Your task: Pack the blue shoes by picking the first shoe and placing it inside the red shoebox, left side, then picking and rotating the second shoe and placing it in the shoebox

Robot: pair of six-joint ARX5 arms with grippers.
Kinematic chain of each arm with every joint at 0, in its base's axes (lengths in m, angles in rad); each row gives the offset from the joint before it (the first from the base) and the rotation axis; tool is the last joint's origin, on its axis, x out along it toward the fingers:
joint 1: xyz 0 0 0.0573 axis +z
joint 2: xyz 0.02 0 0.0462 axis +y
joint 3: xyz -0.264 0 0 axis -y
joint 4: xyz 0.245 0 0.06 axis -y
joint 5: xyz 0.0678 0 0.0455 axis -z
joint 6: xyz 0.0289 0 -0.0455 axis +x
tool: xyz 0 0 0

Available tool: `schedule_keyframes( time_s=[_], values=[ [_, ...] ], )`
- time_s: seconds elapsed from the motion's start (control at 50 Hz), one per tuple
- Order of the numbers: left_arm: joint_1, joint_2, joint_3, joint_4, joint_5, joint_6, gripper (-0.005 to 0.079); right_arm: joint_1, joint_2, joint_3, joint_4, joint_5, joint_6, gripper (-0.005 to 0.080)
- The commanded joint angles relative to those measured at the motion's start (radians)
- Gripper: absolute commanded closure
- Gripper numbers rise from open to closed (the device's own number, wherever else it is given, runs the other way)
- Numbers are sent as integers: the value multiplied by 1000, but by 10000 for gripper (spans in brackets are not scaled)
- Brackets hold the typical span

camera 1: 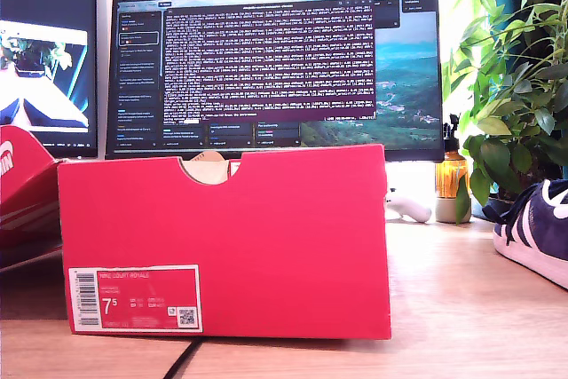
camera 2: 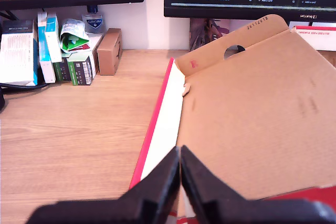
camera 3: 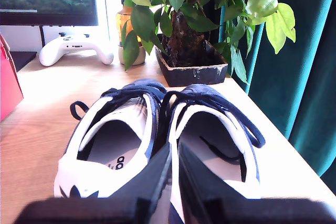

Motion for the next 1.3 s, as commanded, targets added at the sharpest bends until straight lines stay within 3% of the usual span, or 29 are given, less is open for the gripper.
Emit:
schedule_keyframes(
  time_s=[0.0, 0.74, 0.98, 1.16, 1.28],
  values=[
    [2, -8, -31, -11, 0, -3, 754, -4, -6, 0, -2, 2, 7, 765],
    [2, -8, -31, -2, 13, -6, 754, -3, -6, 0, -2, -4, 15, 765],
    [2, -8, 38, 66, 26, -14, 761, -2, -6, 1, 79, -134, 299, 765],
    [-2, -8, 173, 68, 63, -14, 761, -2, -6, 6, 200, -243, 482, 765],
    [-9, -8, 272, 43, 82, -10, 761, -2, -4, 46, 180, -273, 551, 765]
  ],
)
